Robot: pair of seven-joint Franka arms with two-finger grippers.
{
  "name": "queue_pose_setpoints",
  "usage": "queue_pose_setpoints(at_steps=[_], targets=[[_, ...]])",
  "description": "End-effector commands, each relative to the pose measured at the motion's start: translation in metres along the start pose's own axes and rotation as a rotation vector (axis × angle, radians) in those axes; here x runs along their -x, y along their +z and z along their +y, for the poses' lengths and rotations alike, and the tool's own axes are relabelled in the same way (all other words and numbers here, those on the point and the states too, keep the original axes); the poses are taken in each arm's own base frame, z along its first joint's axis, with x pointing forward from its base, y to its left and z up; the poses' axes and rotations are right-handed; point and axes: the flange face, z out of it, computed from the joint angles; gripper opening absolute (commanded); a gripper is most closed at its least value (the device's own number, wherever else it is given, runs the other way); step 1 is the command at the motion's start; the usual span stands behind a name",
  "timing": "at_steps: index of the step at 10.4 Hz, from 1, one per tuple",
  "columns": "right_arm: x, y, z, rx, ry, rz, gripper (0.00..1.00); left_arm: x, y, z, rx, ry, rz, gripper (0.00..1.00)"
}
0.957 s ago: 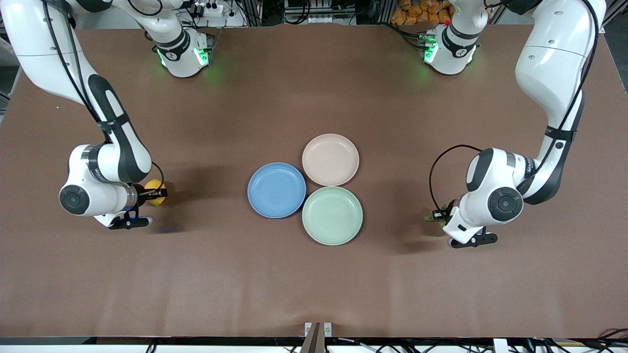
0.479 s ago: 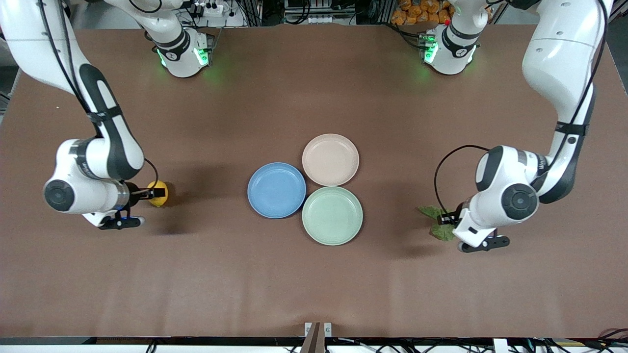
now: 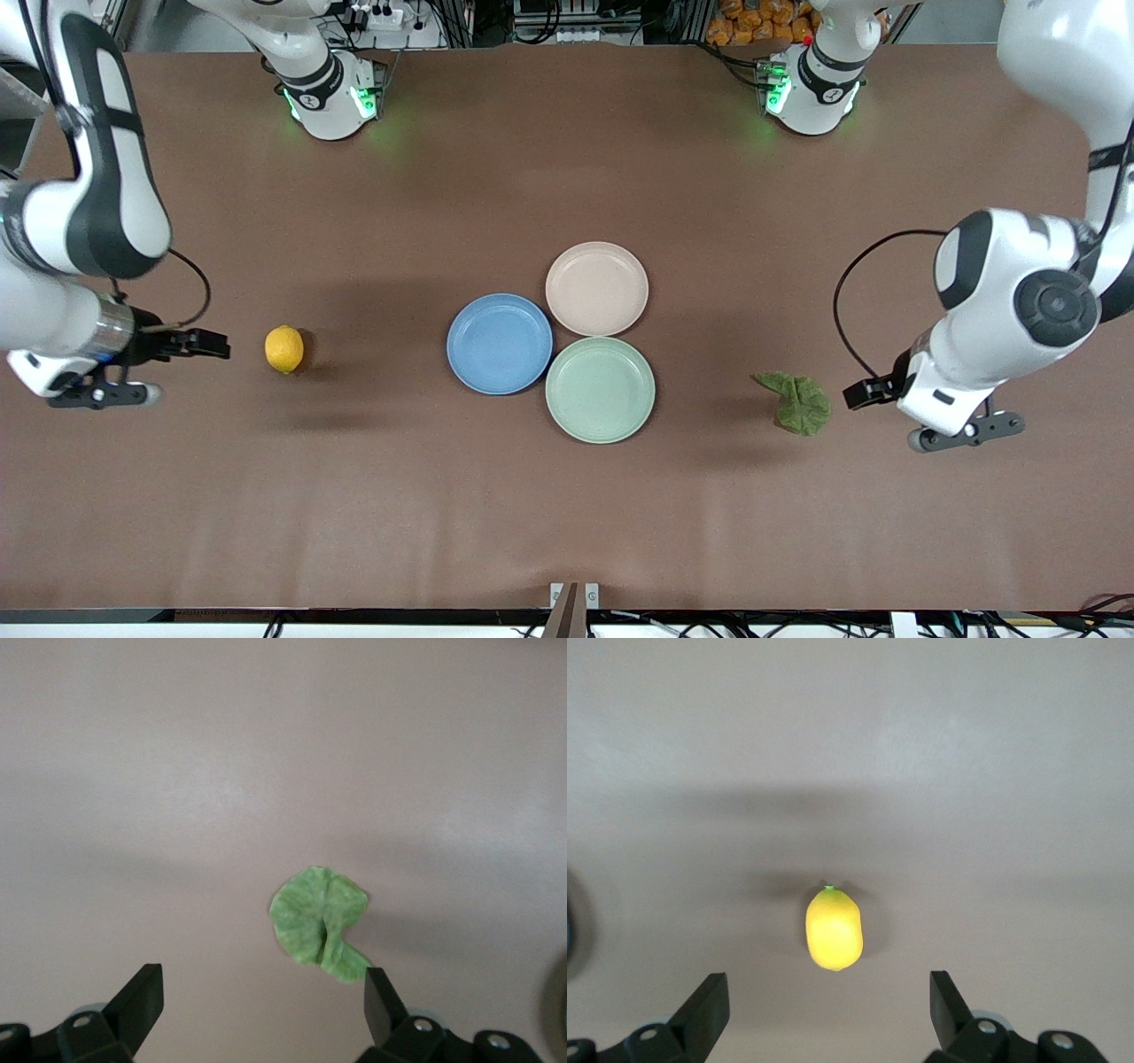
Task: Pick lemon and lettuce from blue and beige plates
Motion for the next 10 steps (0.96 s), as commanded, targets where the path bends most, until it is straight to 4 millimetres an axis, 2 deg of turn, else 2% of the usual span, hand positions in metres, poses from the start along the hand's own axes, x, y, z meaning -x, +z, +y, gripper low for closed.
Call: queue_pose_setpoints(at_steps=[1, 2, 3, 4, 5, 6, 8, 9, 10], targets=[[0.03, -0.065, -0.003, 0.002, -0.006, 0.045, 1.0, 0.019, -0.068, 0.0, -0.034, 0.02, 0.027, 1.0], [0.041, -0.102, -0.009, 0.01, -0.007, 0.103, 1.0, 0.024, -0.093, 0.001, -0.033, 0.017, 0.025, 1.0], [0.054, -0.129, -0.011, 0.003, -0.012, 0.092, 1.0, 0.032, -0.119, 0.002, -0.02, 0.008, 0.024, 1.0], [0.06, -0.157, -0.015, 0.003, -0.021, 0.079, 1.0, 0.041, -0.142, -0.003, -0.004, -0.005, 0.027, 1.0], [0.062, -0.176, -0.021, 0.008, -0.031, 0.089, 1.0, 0.05, -0.162, -0.005, 0.013, -0.013, 0.028, 1.0], [0.061, -0.182, -0.023, 0.009, -0.034, 0.104, 1.0, 0.054, -0.168, -0.011, 0.016, 0.009, 0.013, 1.0], [0.059, -0.185, -0.028, 0.013, -0.041, 0.116, 1.0, 0.062, -0.194, -0.032, 0.047, 0.061, 0.035, 1.0], [0.062, -0.195, -0.03, 0.012, -0.044, 0.127, 1.0, 0.065, -0.198, -0.04, 0.061, 0.044, 0.014, 1.0], [0.066, -0.194, -0.034, 0.01, -0.049, 0.098, 1.0, 0.069, -0.206, -0.049, 0.074, 0.026, 0.007, 1.0]])
